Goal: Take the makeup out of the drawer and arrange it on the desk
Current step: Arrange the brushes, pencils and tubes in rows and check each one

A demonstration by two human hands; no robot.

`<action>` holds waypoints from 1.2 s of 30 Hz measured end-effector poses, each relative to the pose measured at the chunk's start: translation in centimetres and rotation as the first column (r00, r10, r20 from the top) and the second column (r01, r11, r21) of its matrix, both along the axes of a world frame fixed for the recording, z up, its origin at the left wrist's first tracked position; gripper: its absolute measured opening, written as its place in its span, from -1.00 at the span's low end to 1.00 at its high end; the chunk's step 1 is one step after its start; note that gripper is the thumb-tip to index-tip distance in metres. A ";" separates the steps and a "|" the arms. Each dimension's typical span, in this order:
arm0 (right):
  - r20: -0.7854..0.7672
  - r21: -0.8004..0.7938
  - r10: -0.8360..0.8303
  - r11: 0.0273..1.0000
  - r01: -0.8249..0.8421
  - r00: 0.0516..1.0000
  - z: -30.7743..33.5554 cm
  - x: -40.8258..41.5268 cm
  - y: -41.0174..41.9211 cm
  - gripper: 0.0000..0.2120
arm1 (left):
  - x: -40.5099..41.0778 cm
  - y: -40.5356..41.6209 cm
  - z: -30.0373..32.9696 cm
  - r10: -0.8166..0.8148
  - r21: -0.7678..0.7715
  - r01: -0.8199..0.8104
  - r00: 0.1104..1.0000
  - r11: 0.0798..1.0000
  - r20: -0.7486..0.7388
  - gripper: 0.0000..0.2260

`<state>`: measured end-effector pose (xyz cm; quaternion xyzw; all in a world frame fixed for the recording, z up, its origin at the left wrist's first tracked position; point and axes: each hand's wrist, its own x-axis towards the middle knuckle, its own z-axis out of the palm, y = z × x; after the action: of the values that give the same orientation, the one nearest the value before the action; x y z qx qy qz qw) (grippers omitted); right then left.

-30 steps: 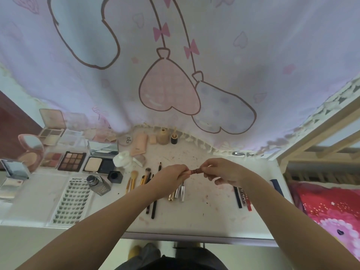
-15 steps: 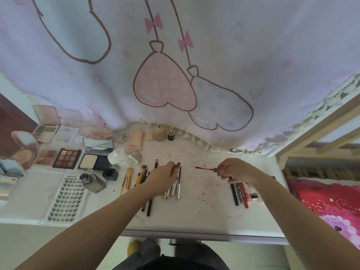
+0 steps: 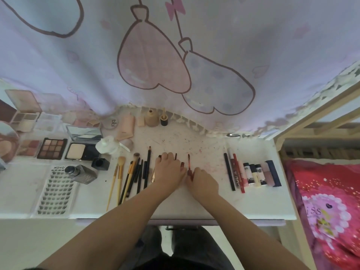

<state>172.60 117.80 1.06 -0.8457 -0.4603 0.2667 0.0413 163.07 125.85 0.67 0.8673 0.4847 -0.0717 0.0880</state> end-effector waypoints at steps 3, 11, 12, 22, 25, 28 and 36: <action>0.034 -0.013 0.084 0.996 -0.084 0.996 -0.2 -0.9 0.4 -0.67 | -0.1 0.0 0.0 -0.025 0.011 0.026 1.000 1.000 -0.011 -0.63; 0.107 -0.030 0.082 0.996 -0.079 0.991 2.9 4.8 1.9 -0.67 | 0.8 0.6 1.0 -0.076 0.048 0.075 0.997 0.996 0.030 -0.65; 0.139 -0.039 0.063 0.998 -0.058 0.988 3.5 6.9 2.3 -0.69 | 1.6 0.5 1.3 -0.095 0.047 0.092 0.994 0.995 0.055 -0.66; 0.202 -0.259 0.131 0.963 -0.076 0.971 3.2 13.9 4.5 -0.78 | 11.8 -5.2 0.1 -0.089 -0.172 0.107 0.991 0.979 0.104 -0.64; 0.249 -0.272 0.182 0.956 -0.112 0.951 2.7 13.4 4.6 -0.79 | 12.5 -5.8 -0.3 -0.045 -0.150 0.054 0.997 0.987 0.061 -0.60; 0.256 -0.269 0.201 0.954 -0.130 0.946 2.6 13.0 4.8 -0.80 | 12.6 -5.9 -0.2 0.025 -0.165 -0.014 0.998 0.986 0.060 -0.59; -0.273 -0.016 -0.074 0.997 0.072 0.959 6.7 12.7 6.2 -0.73 | 7.8 -3.5 1.8 0.040 -0.204 0.011 0.968 0.979 0.246 -0.68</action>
<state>185.32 123.96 7.74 -0.8174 -0.4177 0.3807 0.1117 170.90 122.30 2.50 0.8522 0.4663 -0.0109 0.2370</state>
